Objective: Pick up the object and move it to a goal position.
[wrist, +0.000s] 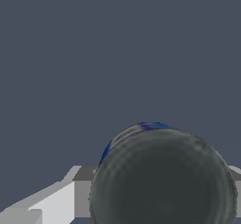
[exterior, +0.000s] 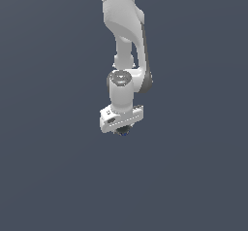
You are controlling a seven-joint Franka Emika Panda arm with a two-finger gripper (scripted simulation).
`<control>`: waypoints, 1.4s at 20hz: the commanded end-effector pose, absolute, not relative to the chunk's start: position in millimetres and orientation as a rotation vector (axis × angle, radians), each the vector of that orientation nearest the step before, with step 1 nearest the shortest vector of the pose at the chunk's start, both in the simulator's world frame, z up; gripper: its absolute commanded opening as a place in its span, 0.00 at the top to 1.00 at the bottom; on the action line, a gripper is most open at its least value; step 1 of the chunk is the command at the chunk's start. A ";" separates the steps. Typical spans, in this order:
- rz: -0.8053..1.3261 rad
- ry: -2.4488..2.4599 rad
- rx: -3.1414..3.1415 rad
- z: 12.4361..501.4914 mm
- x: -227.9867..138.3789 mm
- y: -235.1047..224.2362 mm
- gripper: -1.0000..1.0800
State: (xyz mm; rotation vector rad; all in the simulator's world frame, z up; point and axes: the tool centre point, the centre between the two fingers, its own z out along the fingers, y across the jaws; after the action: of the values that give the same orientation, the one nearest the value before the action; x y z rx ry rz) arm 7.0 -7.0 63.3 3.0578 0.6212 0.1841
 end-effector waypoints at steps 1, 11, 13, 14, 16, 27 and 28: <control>0.272 0.632 3.040 88.5 22.6 -19.1 1.00; 0.664 0.684 2.933 211.8 75.7 -71.1 1.00; 0.732 0.692 2.910 234.8 81.9 -80.1 1.00; 0.764 0.696 2.898 245.7 84.5 -84.4 1.00; 0.824 0.703 2.876 266.4 88.8 -92.4 1.00; 1.093 0.731 2.762 361.3 98.4 -129.2 1.00; 1.114 0.732 2.753 368.8 98.4 -132.1 1.00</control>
State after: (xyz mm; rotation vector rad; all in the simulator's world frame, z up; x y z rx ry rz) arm 98.1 -127.7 356.4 2.7699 0.7286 1.0797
